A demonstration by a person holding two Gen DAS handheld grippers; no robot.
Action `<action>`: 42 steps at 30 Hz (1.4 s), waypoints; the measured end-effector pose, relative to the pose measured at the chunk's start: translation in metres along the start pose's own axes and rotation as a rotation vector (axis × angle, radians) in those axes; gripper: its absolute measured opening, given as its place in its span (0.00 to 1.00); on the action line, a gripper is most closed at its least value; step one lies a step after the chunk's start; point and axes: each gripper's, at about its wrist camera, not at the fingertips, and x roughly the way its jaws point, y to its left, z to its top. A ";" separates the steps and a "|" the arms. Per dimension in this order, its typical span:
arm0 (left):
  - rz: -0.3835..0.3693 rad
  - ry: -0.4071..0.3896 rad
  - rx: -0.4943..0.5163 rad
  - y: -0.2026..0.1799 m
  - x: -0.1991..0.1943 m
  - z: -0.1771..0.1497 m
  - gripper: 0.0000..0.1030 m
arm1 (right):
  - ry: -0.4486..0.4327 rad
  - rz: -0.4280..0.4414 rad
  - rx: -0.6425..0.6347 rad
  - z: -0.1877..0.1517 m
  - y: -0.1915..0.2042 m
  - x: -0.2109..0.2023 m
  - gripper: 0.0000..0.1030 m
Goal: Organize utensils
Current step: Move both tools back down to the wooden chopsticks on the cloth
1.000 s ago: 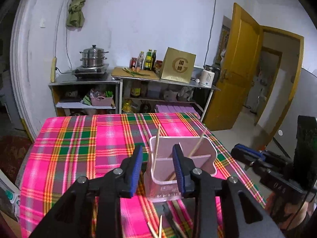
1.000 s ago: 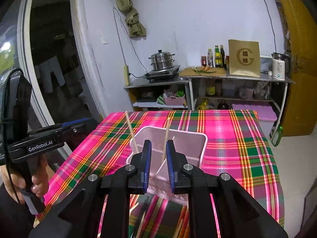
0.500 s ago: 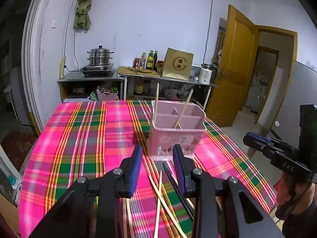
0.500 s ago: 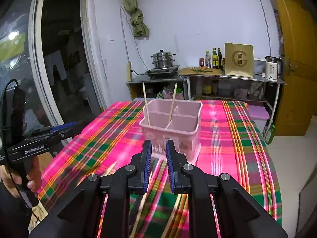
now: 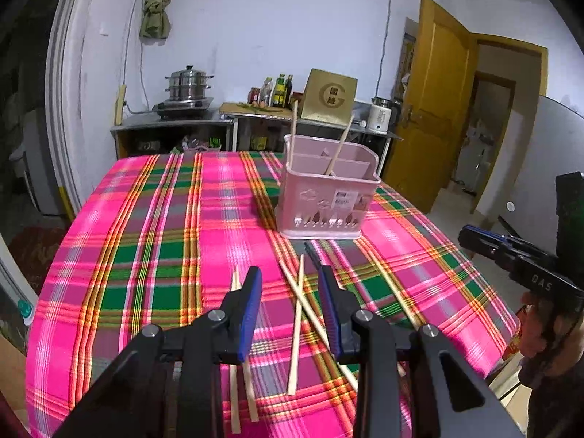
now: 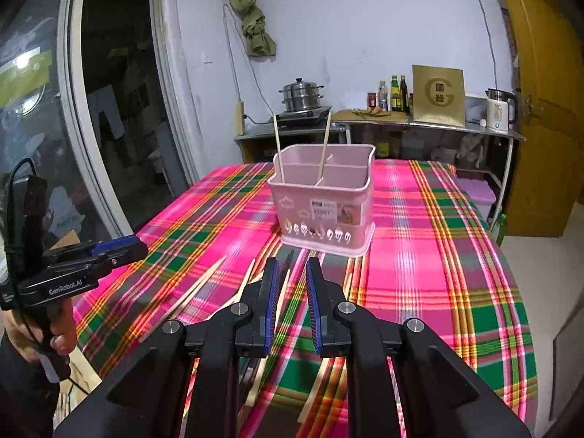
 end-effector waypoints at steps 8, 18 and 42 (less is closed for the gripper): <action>0.050 0.049 -0.007 0.018 0.016 -0.013 0.32 | 0.042 0.013 0.000 -0.009 0.005 0.015 0.15; 0.103 0.144 -0.003 0.044 0.054 -0.024 0.32 | 0.108 0.053 -0.024 -0.012 0.026 0.051 0.15; 0.074 0.299 0.080 0.055 0.095 -0.042 0.32 | 0.193 0.092 -0.044 -0.009 0.044 0.107 0.15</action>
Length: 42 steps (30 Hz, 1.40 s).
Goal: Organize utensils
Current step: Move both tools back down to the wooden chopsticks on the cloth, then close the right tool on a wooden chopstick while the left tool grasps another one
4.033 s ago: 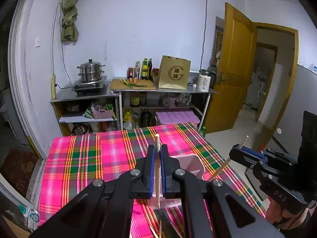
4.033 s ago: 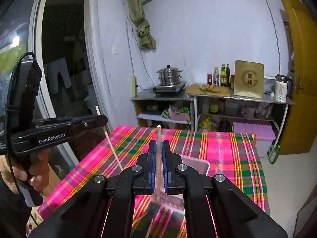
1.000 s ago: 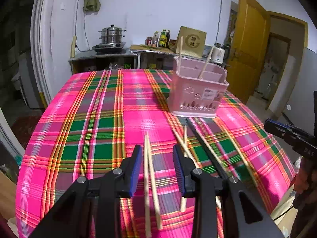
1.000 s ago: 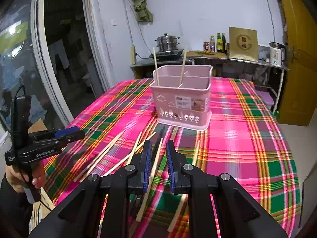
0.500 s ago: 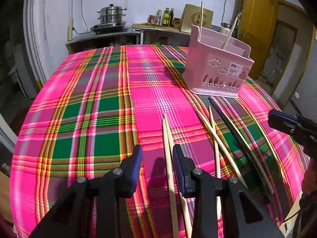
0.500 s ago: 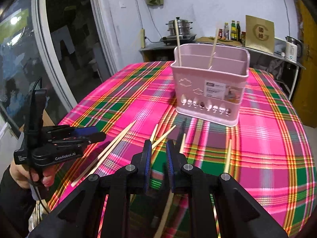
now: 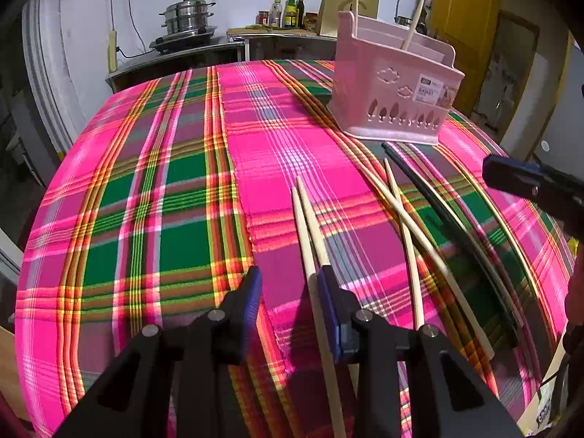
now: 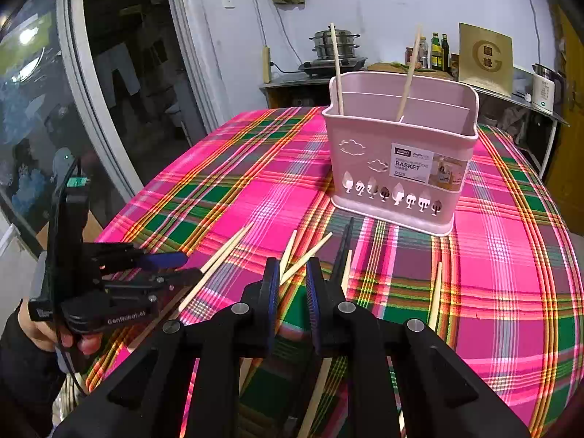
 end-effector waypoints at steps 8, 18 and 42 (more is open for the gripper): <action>0.061 0.007 0.045 -0.005 0.005 0.004 0.33 | 0.013 -0.004 -0.004 0.002 0.003 0.008 0.15; 0.081 0.015 0.002 0.012 0.020 0.026 0.33 | 0.087 -0.009 -0.041 0.017 0.013 0.047 0.15; 0.081 0.055 -0.032 0.023 0.043 0.057 0.15 | 0.242 -0.092 -0.031 0.030 0.016 0.121 0.08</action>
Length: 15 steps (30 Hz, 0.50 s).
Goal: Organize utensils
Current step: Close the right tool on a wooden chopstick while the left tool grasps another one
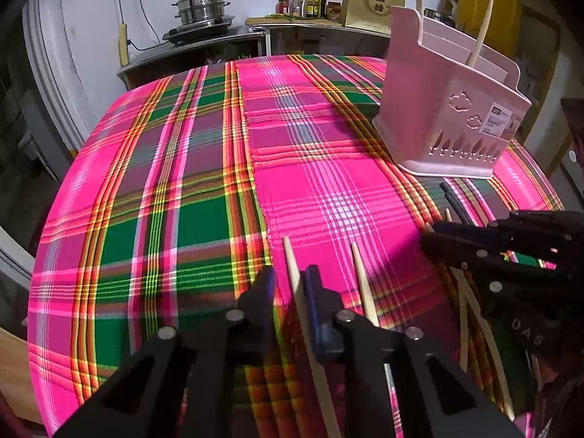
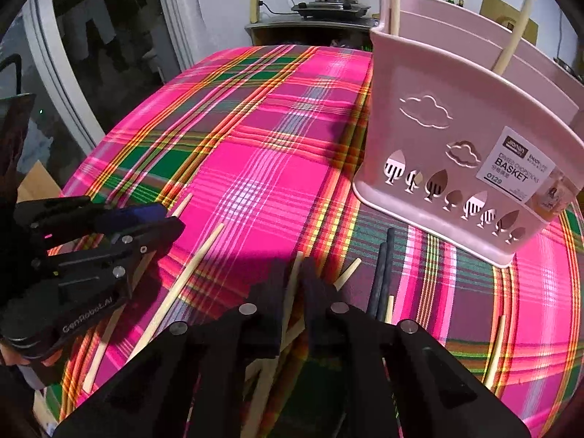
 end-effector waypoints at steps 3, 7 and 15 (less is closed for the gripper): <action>0.009 0.006 -0.002 0.000 0.002 0.003 0.11 | 0.000 0.002 0.008 0.000 -0.002 -0.001 0.06; 0.009 0.012 -0.014 0.003 0.002 0.005 0.07 | -0.010 0.024 0.016 0.001 -0.002 -0.004 0.05; -0.039 -0.051 -0.056 0.011 -0.027 0.011 0.06 | -0.074 0.067 0.030 0.006 -0.007 -0.034 0.05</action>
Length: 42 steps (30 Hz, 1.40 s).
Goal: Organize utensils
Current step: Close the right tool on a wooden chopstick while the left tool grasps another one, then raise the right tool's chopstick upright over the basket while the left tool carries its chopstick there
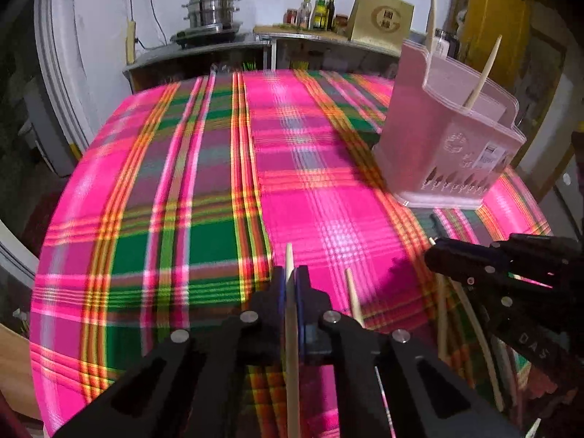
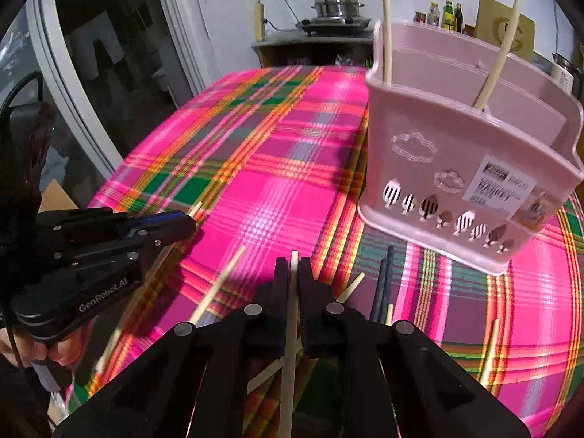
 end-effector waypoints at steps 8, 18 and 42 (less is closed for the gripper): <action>-0.015 -0.107 0.005 -0.002 -0.054 0.015 0.06 | -0.113 0.030 0.015 0.013 -0.004 -0.054 0.05; -0.032 -0.208 0.026 -0.014 -0.108 0.026 0.06 | -0.233 0.025 -0.003 0.016 -0.003 -0.119 0.05; -0.119 -0.251 0.052 -0.053 -0.143 0.034 0.06 | -0.321 -0.006 -0.009 0.008 -0.020 -0.176 0.05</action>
